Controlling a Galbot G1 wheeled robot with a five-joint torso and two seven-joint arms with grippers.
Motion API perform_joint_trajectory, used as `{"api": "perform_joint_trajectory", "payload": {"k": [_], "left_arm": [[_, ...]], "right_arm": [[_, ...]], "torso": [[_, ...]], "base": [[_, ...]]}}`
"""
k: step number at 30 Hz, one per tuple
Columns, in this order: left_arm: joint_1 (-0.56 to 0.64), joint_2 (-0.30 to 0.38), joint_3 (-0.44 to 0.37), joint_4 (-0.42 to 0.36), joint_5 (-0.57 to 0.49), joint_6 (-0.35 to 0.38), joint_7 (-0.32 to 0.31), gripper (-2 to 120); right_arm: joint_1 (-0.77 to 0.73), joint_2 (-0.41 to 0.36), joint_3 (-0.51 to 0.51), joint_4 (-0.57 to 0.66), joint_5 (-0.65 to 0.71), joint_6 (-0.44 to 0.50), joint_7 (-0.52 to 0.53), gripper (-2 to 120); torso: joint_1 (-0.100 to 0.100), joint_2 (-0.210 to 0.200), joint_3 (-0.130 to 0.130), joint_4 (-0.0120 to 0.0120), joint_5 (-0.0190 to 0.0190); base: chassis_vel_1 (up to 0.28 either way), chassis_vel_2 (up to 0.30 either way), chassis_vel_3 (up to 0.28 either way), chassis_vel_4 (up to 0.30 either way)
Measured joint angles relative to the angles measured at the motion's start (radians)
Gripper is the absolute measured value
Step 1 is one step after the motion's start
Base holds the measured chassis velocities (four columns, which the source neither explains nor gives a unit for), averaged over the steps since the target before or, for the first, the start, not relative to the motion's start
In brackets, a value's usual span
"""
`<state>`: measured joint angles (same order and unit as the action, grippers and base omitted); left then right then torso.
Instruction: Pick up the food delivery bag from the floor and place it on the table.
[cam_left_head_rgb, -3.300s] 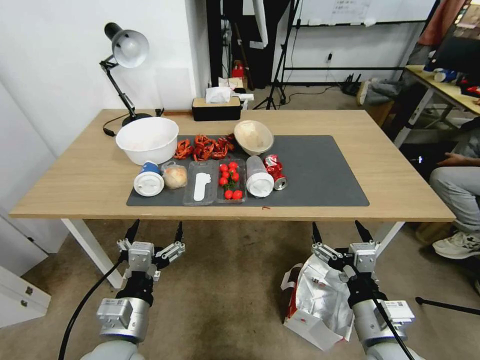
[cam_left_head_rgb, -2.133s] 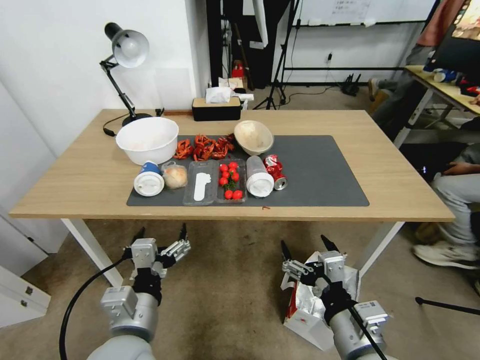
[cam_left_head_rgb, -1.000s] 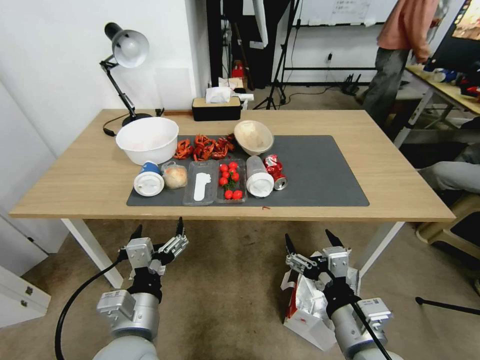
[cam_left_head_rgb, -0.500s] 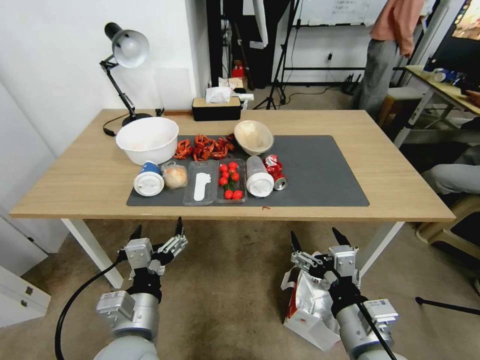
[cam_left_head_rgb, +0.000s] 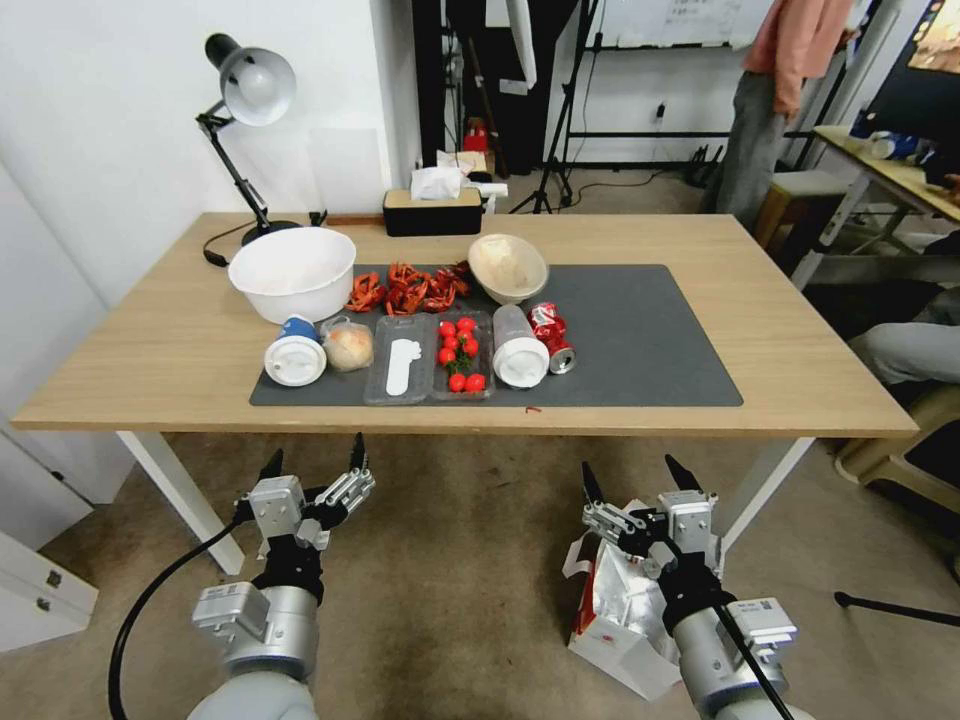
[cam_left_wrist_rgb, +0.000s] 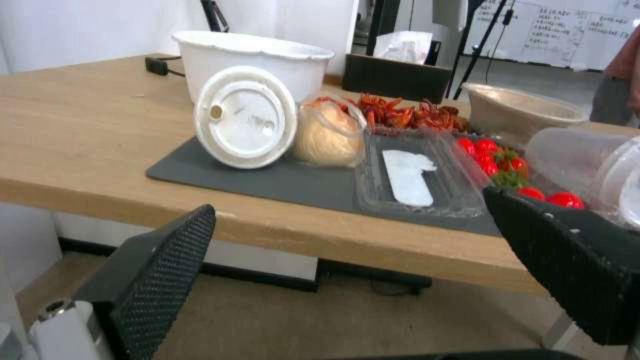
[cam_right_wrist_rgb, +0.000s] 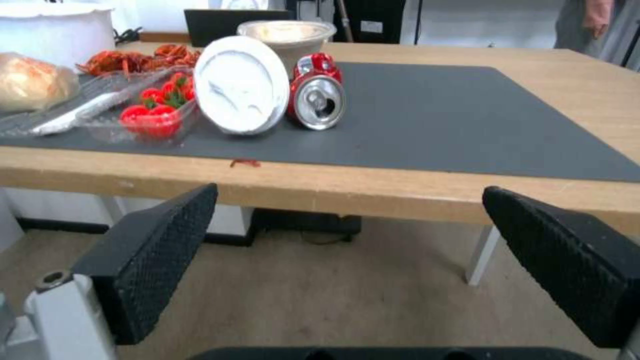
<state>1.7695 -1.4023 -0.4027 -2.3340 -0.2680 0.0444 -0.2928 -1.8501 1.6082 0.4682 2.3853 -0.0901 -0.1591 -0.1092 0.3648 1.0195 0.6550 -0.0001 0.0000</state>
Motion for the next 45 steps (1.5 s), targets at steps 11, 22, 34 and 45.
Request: {"api": "perform_joint_trajectory", "payload": {"k": [11,22,34,45], "left_arm": [[0.002,0.001,-0.001,-0.002,0.004,-0.007,0.002,100],[0.001,0.009,-0.004,0.0,0.009,-0.012,0.002,100],[0.002,0.02,-0.011,0.009,0.014,-0.017,0.008,100],[0.002,0.034,-0.012,0.01,0.017,-0.023,0.007,100]], "right_arm": [[0.0,0.0,-0.001,-0.002,0.003,-0.001,0.0,100],[0.003,0.0,0.001,-0.002,0.004,-0.001,-0.005,100],[0.009,0.0,0.021,-0.002,0.018,-0.006,-0.007,100],[0.008,0.0,0.019,0.005,0.018,-0.006,-0.006,100]], "torso": [[-0.024,-0.054,-0.03,0.0001,-0.0001],[-0.052,-0.119,-0.067,0.0,0.0],[-0.075,-0.171,-0.097,0.0,0.0],[-0.095,-0.219,-0.125,0.0,-0.0001]], "base": [[0.0,0.0,0.0,0.0],[0.0,0.0,0.0,0.0],[0.0,0.0,0.0,0.0],[0.0,0.0,0.0,0.0]]}}
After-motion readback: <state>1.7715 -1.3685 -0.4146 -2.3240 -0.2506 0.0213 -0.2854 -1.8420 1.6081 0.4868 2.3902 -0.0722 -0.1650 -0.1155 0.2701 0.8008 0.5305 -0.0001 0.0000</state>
